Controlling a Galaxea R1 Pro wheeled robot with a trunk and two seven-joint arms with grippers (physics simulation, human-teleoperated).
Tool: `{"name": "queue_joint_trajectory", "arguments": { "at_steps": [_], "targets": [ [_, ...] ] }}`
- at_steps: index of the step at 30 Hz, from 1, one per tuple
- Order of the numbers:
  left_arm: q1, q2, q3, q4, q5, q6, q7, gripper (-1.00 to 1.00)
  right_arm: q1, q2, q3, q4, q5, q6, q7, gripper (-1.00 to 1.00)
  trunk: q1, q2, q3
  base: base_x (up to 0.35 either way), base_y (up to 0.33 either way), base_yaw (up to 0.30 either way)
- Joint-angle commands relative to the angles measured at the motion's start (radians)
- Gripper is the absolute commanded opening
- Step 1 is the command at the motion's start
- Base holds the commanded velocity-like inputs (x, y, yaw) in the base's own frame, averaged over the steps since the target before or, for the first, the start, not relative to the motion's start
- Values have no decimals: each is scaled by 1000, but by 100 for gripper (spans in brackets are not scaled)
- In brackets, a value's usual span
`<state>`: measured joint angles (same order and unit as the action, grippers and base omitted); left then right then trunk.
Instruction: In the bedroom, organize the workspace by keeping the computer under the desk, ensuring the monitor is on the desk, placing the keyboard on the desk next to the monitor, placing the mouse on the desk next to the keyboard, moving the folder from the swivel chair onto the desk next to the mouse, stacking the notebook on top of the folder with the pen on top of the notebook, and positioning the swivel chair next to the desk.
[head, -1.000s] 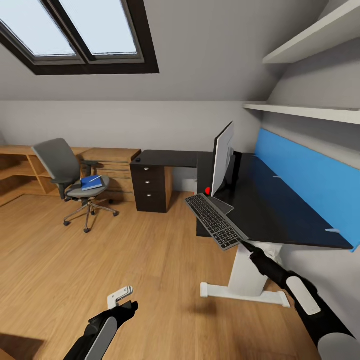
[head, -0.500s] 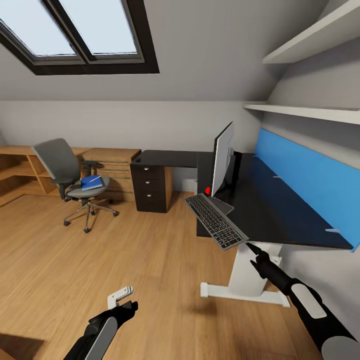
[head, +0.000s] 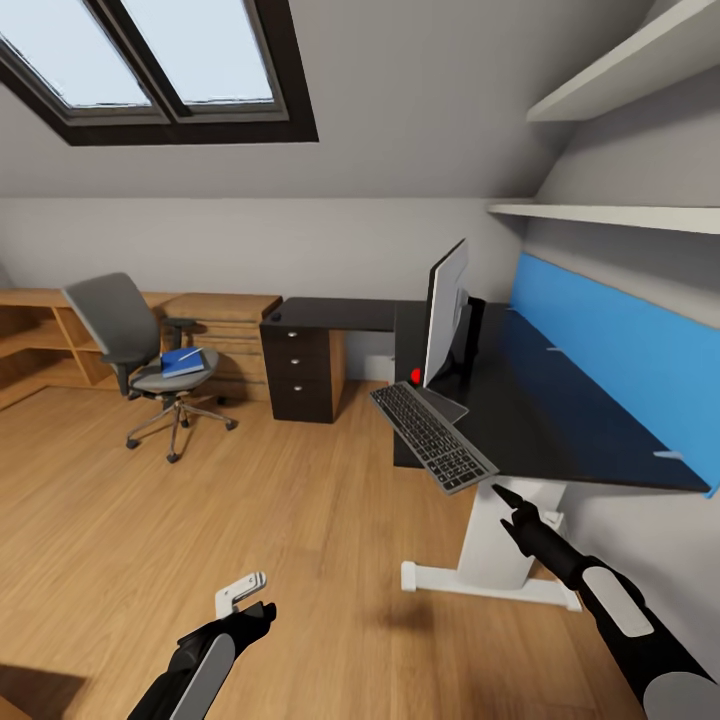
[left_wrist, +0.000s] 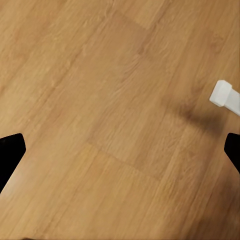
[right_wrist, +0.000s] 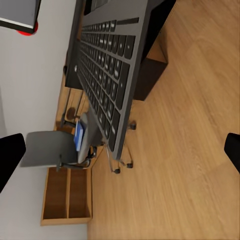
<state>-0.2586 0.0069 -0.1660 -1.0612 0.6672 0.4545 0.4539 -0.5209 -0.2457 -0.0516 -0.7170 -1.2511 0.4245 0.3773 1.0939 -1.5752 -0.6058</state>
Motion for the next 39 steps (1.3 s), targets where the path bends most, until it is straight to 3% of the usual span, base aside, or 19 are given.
{"name": "queue_joint_trajectory", "arguments": {
  "at_steps": [1, 21, 35, 39],
  "targets": [
    [-1, 1, -3, -2, 9, 1, 9, 100, -1, 0, -2, 0, -6, 7, 1, 100, 4, -8, -4, 0, 0, 0],
    [-1, 1, -3, -1, 9, 1, 9, 100, -1, 0, 1, -1, 16, 3, 11, 100, 81, -148, -67, 0, 0, 0],
    [-1, 1, -1, -1, 9, 1, 9, 100, -1, 4, -7, -1, 14, -8, 9, 100, 81, -148, -67, 0, 0, 0],
    [-1, 1, -1, -1, 9, 1, 9, 100, -1, 8, -5, 1, 13, -98, 5, 100, 81, -148, -67, 0, 0, 0]
  ]
}}
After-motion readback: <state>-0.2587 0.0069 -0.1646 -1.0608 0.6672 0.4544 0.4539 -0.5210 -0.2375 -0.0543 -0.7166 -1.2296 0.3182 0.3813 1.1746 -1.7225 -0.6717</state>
